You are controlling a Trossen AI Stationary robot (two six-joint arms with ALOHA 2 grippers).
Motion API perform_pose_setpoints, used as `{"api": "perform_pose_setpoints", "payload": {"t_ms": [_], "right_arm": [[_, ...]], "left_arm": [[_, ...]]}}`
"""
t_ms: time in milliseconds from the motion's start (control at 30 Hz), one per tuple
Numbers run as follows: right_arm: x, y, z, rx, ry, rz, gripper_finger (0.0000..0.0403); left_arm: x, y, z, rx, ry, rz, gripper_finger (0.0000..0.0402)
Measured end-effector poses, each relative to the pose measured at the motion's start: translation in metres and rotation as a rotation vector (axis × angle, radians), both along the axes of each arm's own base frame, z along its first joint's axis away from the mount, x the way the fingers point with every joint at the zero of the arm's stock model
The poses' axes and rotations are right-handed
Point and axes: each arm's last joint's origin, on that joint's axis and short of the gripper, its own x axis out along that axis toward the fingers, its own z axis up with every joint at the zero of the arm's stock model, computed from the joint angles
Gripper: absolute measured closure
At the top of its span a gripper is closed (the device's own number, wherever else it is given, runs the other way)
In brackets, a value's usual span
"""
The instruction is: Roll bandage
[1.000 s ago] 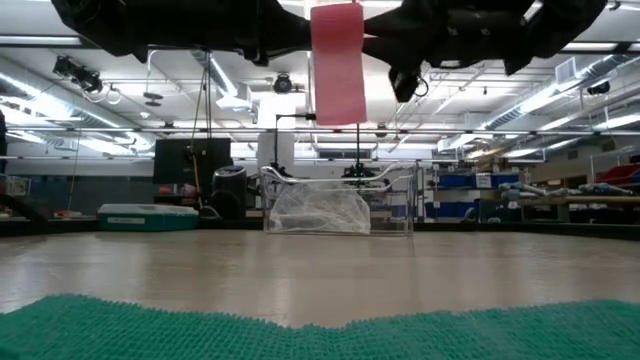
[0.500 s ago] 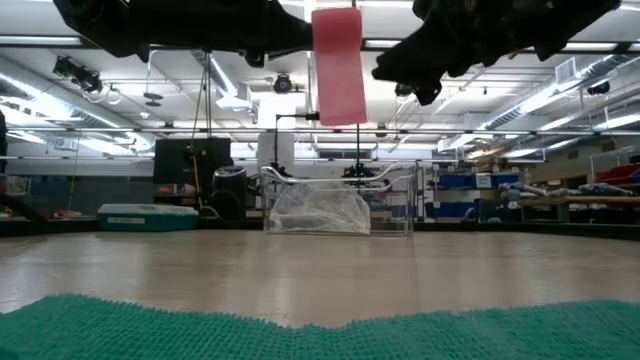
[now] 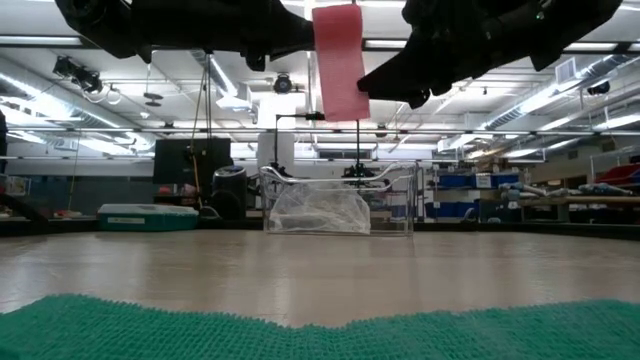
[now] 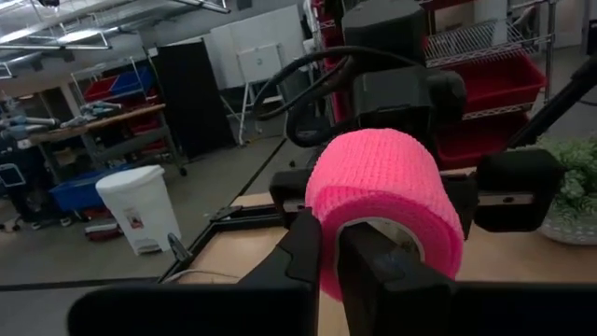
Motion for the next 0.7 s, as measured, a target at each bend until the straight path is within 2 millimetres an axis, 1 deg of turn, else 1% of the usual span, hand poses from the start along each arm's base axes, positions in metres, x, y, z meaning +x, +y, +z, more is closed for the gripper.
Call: {"api": "perform_pose_setpoints", "payload": {"t_ms": [167, 233, 300, 400, 467, 567, 700], "right_arm": [[0.005, 0.001, -0.003, -0.014, -0.032, 0.008, 0.0299], [0.008, 0.001, -0.004, -0.024, -0.048, 0.011, 0.0306], [0.010, 0.001, -0.006, -0.030, -0.058, 0.011, 0.0323], [0.012, -0.002, -0.012, -0.040, -0.034, 0.009, 0.0375], [0.012, -0.005, -0.015, -0.052, -0.003, -0.002, 0.0394], [0.010, -0.014, -0.015, -0.069, 0.019, -0.056, 0.0396], [0.008, -0.028, -0.004, -0.140, -0.037, -0.119, 0.0401]], "left_arm": [[0.000, 0.000, 0.003, -0.010, -0.031, -0.001, 0.0372], [0.000, 0.000, 0.004, -0.015, -0.042, -0.001, 0.0372], [0.000, 0.000, 0.004, -0.019, -0.047, -0.002, 0.0372], [0.000, 0.000, 0.005, -0.032, -0.056, -0.003, 0.0372], [0.000, 0.000, 0.005, -0.042, -0.058, -0.004, 0.0372], [0.000, -0.001, 0.004, -0.054, -0.058, -0.040, 0.0371], [0.000, -0.003, 0.003, -0.075, -0.044, -0.122, 0.0371]]}}
